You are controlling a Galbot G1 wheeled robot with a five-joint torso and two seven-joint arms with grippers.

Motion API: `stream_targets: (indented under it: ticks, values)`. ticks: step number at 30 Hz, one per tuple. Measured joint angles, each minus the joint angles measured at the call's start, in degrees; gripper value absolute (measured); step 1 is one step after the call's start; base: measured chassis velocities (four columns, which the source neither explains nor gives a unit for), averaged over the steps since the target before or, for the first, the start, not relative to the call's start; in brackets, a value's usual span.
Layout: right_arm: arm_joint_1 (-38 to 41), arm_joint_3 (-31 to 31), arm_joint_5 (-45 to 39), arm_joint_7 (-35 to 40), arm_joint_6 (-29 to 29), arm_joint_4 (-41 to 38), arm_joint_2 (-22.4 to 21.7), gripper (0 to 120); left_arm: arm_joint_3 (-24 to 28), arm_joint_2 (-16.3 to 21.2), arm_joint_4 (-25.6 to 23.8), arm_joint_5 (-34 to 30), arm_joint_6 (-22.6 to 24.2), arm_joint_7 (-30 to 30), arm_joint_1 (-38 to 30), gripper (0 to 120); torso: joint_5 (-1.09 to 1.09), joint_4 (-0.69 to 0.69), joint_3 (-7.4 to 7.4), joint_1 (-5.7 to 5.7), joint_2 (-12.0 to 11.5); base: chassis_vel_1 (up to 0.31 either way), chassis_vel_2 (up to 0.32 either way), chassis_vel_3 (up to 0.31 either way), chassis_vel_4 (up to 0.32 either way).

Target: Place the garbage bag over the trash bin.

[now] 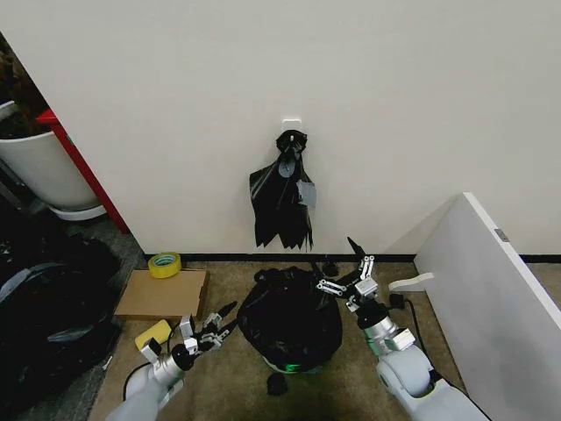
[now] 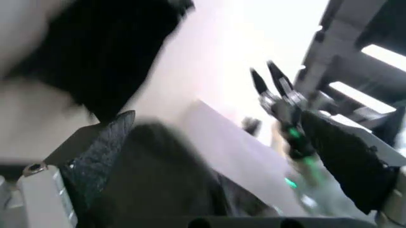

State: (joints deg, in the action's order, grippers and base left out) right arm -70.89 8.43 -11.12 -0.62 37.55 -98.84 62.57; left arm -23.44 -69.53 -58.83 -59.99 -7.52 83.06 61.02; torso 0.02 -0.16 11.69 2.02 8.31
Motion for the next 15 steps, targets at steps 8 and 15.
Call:
stream_targets:
  ticks: [8, 15]
  values:
    - [-1.1, 3.0, -1.4, 3.5, -5.6, -3.3, 0.4, 100, 1.4, 0.7, -31.4, 11.4, -19.5, -43.8, 11.4, 100, 0.02, 0.0, 0.0, 0.0, 0.0, 0.0, 0.0, 0.0, 0.0]
    - [-5.2, 12.3, -3.3, 0.1, -10.1, -8.9, 3.2, 100, 3.2, -1.0, -57.3, 35.9, -16.4, -83.7, 21.8, 100, 0.03, 0.01, -0.01, -0.01, 0.0, 0.0, 0.0, 0.0, 0.0]
